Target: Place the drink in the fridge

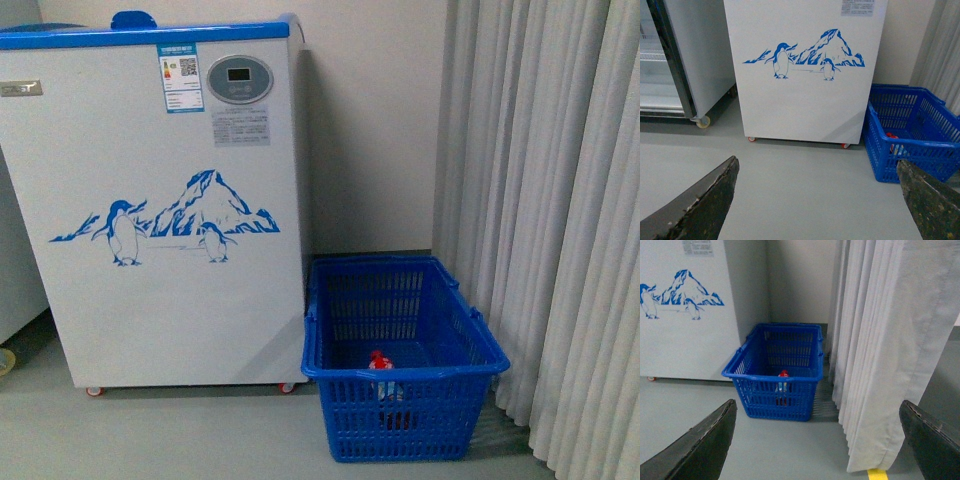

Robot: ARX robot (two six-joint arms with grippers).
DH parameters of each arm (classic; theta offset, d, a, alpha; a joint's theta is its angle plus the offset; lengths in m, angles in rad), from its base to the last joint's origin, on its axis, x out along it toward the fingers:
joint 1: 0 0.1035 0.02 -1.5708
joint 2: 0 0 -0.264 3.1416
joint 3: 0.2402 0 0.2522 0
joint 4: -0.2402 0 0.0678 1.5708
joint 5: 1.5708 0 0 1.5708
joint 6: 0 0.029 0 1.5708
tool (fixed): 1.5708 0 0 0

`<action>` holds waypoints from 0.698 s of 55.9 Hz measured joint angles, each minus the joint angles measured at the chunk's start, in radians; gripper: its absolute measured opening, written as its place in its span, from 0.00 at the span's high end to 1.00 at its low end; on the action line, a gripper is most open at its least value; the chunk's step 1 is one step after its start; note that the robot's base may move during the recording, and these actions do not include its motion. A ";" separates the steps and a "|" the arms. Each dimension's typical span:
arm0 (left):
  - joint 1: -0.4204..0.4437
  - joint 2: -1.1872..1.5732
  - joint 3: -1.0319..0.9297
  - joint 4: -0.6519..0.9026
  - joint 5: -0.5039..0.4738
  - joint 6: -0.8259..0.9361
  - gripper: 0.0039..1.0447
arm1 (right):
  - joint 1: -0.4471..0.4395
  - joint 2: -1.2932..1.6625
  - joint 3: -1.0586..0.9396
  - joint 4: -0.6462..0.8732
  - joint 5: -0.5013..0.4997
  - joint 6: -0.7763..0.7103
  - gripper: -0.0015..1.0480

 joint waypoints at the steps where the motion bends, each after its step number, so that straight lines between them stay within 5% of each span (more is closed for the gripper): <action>1: 0.000 0.000 0.000 0.000 0.000 0.000 0.08 | 0.000 0.000 0.000 0.000 0.000 0.000 0.07; 39: 0.000 0.000 0.000 0.000 0.000 0.000 0.08 | 0.000 0.000 0.000 0.000 0.000 0.000 0.07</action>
